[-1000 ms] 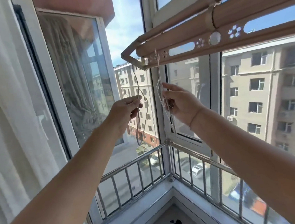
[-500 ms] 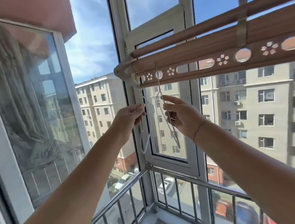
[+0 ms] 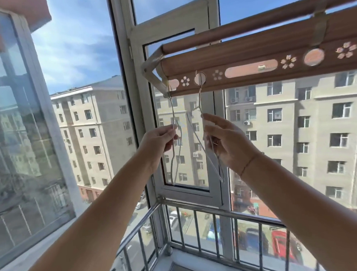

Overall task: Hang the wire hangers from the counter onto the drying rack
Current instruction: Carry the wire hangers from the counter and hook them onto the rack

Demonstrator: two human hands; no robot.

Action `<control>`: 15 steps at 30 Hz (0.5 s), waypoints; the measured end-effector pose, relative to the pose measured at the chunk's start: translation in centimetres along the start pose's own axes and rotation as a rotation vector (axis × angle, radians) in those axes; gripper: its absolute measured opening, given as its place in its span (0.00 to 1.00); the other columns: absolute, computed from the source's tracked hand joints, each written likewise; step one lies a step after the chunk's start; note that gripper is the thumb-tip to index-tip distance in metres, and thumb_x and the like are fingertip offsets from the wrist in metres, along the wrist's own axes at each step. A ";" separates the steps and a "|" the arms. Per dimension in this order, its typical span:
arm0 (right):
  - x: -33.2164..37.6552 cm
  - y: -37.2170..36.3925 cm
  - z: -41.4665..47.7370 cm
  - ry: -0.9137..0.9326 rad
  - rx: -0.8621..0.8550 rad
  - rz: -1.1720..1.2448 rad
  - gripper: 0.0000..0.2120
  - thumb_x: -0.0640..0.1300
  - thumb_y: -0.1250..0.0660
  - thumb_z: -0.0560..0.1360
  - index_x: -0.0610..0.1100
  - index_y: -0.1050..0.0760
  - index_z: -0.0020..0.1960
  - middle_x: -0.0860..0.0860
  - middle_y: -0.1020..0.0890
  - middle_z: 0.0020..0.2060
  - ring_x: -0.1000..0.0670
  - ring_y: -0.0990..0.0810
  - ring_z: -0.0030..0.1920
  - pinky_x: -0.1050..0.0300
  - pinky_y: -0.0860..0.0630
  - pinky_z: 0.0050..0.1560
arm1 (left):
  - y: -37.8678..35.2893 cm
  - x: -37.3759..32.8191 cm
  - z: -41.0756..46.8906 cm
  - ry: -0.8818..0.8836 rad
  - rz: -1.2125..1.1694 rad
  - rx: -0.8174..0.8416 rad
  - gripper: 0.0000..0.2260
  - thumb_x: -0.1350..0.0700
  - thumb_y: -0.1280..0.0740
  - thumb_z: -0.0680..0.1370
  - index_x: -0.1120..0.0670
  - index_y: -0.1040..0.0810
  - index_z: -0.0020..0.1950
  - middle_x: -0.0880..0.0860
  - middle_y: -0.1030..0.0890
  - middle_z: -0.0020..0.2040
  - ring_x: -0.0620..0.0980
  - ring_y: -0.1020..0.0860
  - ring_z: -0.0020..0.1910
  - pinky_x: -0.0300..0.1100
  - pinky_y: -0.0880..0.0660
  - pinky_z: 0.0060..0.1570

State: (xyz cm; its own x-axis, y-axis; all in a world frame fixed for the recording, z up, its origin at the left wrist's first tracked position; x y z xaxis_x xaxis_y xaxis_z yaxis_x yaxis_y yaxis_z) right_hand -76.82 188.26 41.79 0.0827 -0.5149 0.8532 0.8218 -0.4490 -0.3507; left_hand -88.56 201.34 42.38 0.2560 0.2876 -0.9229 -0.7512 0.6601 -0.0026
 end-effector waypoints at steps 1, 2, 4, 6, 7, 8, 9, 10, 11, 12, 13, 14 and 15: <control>0.2 0.0 -0.1 0.012 -0.011 -0.003 0.14 0.32 0.38 0.76 0.49 0.22 0.52 0.51 0.26 0.36 0.53 0.30 0.34 0.63 0.29 0.36 | 0.0 0.0 0.2 -0.003 -0.006 0.013 0.12 0.63 0.38 0.79 0.60 0.23 0.61 0.52 0.23 0.39 0.45 0.29 0.37 0.35 0.29 0.41; 0.4 0.1 -0.2 0.017 -0.023 -0.008 0.14 0.32 0.39 0.76 0.49 0.22 0.52 0.50 0.26 0.37 0.53 0.31 0.34 0.63 0.30 0.36 | -0.1 0.0 0.3 -0.004 -0.017 0.025 0.12 0.63 0.38 0.79 0.60 0.23 0.61 0.52 0.23 0.40 0.44 0.29 0.37 0.34 0.29 0.41; 0.4 0.3 -0.4 0.015 -0.049 -0.014 0.14 0.32 0.39 0.76 0.49 0.23 0.52 0.50 0.27 0.36 0.54 0.32 0.33 0.65 0.31 0.32 | -0.2 0.2 0.7 0.001 -0.034 0.045 0.11 0.63 0.38 0.79 0.61 0.23 0.60 0.52 0.23 0.39 0.44 0.28 0.35 0.33 0.28 0.40; 0.1 0.5 -0.7 -0.002 -0.082 -0.018 0.13 0.32 0.40 0.76 0.47 0.23 0.53 0.50 0.28 0.35 0.54 0.32 0.32 0.66 0.31 0.30 | -0.4 0.7 0.9 0.012 -0.030 0.062 0.11 0.63 0.37 0.78 0.62 0.23 0.60 0.52 0.23 0.38 0.41 0.28 0.30 0.31 0.29 0.35; -0.1 0.6 -0.8 -0.014 -0.101 -0.017 0.13 0.32 0.40 0.76 0.47 0.23 0.52 0.50 0.27 0.35 0.54 0.32 0.32 0.67 0.31 0.29 | -0.4 1.0 1.0 0.016 -0.022 0.067 0.11 0.63 0.37 0.78 0.61 0.23 0.60 0.52 0.23 0.38 0.40 0.29 0.28 0.30 0.29 0.33; -0.4 0.7 -0.9 -0.025 -0.117 -0.013 0.12 0.33 0.40 0.76 0.47 0.23 0.50 0.50 0.27 0.35 0.54 0.31 0.32 0.67 0.30 0.29 | -0.4 1.3 1.0 0.020 -0.016 0.072 0.11 0.63 0.37 0.78 0.61 0.22 0.60 0.52 0.23 0.38 0.40 0.29 0.28 0.30 0.29 0.33; -0.5 0.7 -0.9 -0.035 -0.129 -0.006 0.11 0.33 0.39 0.76 0.47 0.23 0.49 0.50 0.27 0.35 0.53 0.31 0.32 0.66 0.30 0.30 | -0.3 1.5 1.0 0.023 -0.017 0.076 0.11 0.62 0.37 0.78 0.61 0.22 0.59 0.52 0.23 0.38 0.40 0.28 0.29 0.30 0.29 0.33; -0.6 0.8 -1.0 -0.042 -0.139 0.000 0.11 0.33 0.39 0.76 0.47 0.23 0.49 0.50 0.26 0.34 0.53 0.30 0.32 0.65 0.30 0.30 | -0.3 1.6 1.0 0.023 -0.025 0.078 0.11 0.62 0.37 0.78 0.61 0.22 0.59 0.52 0.22 0.38 0.41 0.28 0.30 0.29 0.29 0.33; -0.7 0.8 -1.0 -0.049 -0.147 0.007 0.10 0.34 0.38 0.76 0.47 0.22 0.48 0.50 0.26 0.34 0.53 0.30 0.33 0.64 0.31 0.31 | -0.2 1.7 0.9 0.022 -0.032 0.081 0.10 0.62 0.37 0.78 0.61 0.21 0.58 0.53 0.22 0.38 0.42 0.28 0.32 0.29 0.28 0.33; -0.7 0.9 -1.0 -0.055 -0.152 0.013 0.10 0.34 0.38 0.76 0.47 0.22 0.48 0.50 0.25 0.35 0.53 0.30 0.33 0.63 0.31 0.32 | -0.1 1.7 0.9 0.018 -0.037 0.086 0.09 0.61 0.36 0.78 0.60 0.20 0.55 0.53 0.23 0.39 0.43 0.28 0.33 0.29 0.28 0.33; -0.6 0.9 -1.0 -0.061 -0.155 0.020 0.10 0.34 0.38 0.75 0.47 0.22 0.47 0.50 0.25 0.35 0.52 0.29 0.34 0.63 0.31 0.33 | 0.0 1.7 0.7 0.014 -0.037 0.089 0.07 0.60 0.36 0.78 0.58 0.20 0.52 0.53 0.22 0.39 0.43 0.28 0.34 0.30 0.28 0.33; -0.5 0.8 -1.1 -0.065 -0.154 0.029 0.09 0.34 0.37 0.75 0.46 0.22 0.47 0.49 0.25 0.35 0.52 0.29 0.34 0.62 0.31 0.35 | 0.3 1.8 0.5 0.007 -0.031 0.083 0.06 0.58 0.36 0.78 0.57 0.19 0.49 0.53 0.22 0.39 0.43 0.27 0.35 0.31 0.28 0.35; -0.5 0.8 -1.2 -0.065 -0.150 0.037 0.08 0.34 0.37 0.75 0.46 0.22 0.47 0.49 0.25 0.35 0.53 0.29 0.35 0.62 0.31 0.36 | 0.7 1.9 0.2 -0.006 -0.021 0.067 0.06 0.56 0.36 0.78 0.56 0.20 0.47 0.52 0.22 0.39 0.43 0.27 0.35 0.32 0.28 0.36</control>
State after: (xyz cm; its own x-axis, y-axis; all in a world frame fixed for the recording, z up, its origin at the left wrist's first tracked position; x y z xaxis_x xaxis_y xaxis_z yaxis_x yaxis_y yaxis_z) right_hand -76.87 187.24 40.65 0.1515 -0.4869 0.8602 0.7244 -0.5374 -0.4318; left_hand -88.48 202.55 40.70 0.2748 0.2771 -0.9207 -0.7033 0.7109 0.0040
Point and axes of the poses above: each hand's wrist, its own z-axis towards the middle knuckle, its own y-axis out of the back of the hand, x = y × z, the point moved 1 cm from there along z, towards the middle knuckle
